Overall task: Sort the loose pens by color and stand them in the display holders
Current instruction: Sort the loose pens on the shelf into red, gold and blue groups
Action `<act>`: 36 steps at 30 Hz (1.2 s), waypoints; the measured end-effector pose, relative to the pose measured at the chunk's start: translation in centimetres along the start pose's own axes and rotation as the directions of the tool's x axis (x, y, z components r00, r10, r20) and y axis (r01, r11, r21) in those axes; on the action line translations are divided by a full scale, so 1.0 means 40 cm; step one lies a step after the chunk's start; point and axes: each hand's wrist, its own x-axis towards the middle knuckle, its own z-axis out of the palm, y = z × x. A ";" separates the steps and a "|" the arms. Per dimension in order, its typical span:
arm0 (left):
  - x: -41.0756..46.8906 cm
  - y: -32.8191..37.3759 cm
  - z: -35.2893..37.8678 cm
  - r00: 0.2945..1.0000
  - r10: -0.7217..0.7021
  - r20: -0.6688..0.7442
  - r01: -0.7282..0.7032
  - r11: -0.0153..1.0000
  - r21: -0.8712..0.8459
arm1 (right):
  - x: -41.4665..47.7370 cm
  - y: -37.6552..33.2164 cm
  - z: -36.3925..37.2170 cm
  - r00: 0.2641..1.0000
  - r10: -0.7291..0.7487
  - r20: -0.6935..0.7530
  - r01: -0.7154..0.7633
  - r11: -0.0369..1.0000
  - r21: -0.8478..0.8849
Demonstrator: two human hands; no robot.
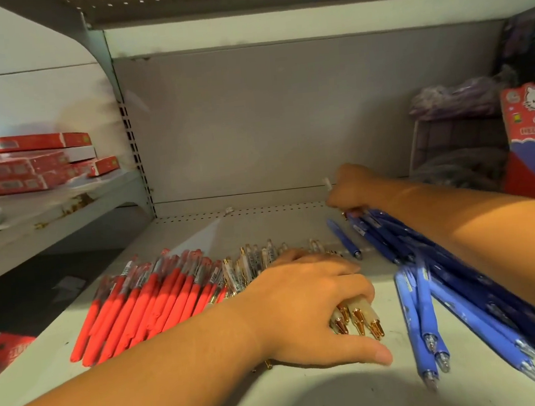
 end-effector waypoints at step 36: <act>0.201 -0.165 0.000 0.877 -0.455 0.155 0.477 0.863 -0.164 | -0.471 0.072 -0.011 0.799 -0.539 0.266 0.397 0.806 0.439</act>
